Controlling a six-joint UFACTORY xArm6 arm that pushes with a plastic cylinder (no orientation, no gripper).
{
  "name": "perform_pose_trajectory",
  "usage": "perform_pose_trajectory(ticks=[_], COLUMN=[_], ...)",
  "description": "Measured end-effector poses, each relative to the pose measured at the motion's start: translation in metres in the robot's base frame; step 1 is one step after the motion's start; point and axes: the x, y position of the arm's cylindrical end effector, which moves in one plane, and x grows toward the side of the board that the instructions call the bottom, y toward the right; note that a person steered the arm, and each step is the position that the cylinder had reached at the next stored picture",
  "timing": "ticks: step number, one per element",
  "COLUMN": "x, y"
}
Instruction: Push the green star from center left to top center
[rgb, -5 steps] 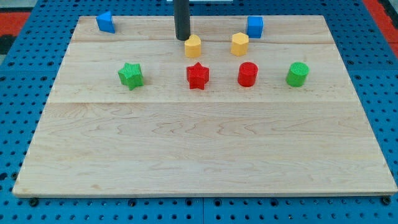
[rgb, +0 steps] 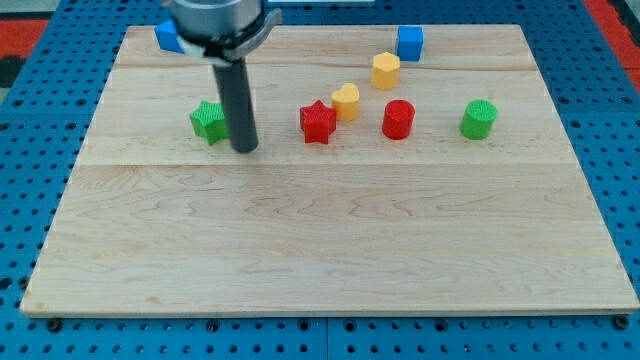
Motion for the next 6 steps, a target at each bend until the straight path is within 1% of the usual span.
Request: perform_pose_trajectory(ticks=[1,2,3,4,5,6], x=[0.006,-0.013,-0.051,-0.074,-0.111,-0.113], y=[-0.053,-0.067,-0.031,0.012,0.041,0.046])
